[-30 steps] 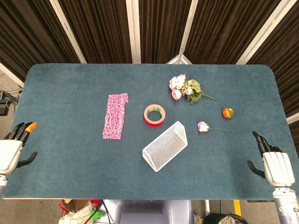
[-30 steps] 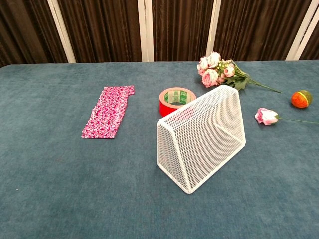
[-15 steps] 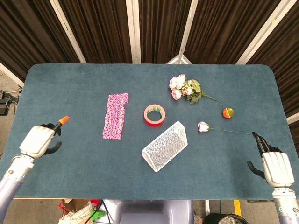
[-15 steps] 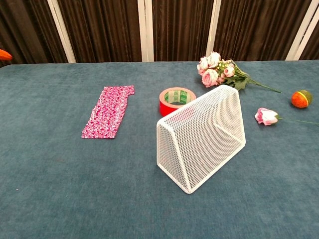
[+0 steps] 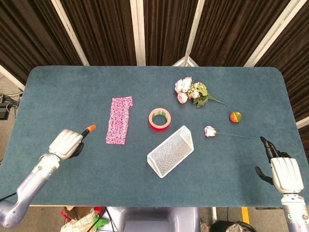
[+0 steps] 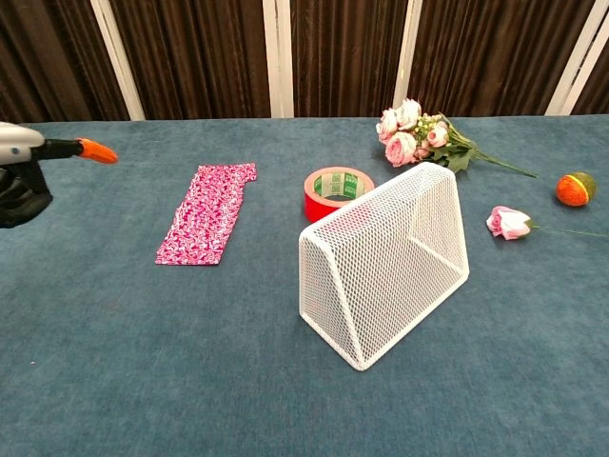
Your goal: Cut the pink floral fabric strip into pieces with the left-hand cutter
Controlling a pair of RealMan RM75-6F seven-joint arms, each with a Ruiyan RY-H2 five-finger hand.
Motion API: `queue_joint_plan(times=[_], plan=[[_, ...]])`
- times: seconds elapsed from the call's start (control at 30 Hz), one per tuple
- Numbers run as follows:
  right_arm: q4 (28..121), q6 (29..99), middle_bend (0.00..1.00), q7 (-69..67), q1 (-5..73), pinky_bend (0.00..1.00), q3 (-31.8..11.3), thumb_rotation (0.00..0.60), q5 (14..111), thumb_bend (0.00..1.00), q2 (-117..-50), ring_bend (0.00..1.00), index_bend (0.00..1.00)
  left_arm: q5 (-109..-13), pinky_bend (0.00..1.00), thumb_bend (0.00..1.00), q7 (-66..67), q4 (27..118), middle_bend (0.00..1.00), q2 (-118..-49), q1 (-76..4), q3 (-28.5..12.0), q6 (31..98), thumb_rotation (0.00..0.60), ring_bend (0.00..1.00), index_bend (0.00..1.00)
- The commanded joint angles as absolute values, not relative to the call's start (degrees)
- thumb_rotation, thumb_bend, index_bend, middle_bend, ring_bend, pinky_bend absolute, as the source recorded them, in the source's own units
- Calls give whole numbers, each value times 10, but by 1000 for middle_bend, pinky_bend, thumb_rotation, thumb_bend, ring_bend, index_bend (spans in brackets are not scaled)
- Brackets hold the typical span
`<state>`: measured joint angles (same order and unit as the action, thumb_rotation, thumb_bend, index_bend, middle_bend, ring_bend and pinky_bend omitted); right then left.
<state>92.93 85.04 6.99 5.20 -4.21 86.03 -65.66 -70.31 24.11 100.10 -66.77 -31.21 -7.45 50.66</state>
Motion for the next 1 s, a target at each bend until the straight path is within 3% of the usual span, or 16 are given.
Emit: queue_joint_plan(times=[0.03,0.47,1.0], plan=[[929,850,217,71,53,456,-42,600,860,291,-657,451,0,-650,655,863,288,994,826,-696,-346,-75,480,600,697,0],[927,847,217,75,54,456,-42,600,857,292,-660,450,0,-518,658,889,374,958,827,-765,-415,-42,444,600,704,0],[926,849,217,71,53,456,-44,600,857,292,-659,450,0,-434,668,904,437,955,828,-805,-470,-10,471,600,709,0]])
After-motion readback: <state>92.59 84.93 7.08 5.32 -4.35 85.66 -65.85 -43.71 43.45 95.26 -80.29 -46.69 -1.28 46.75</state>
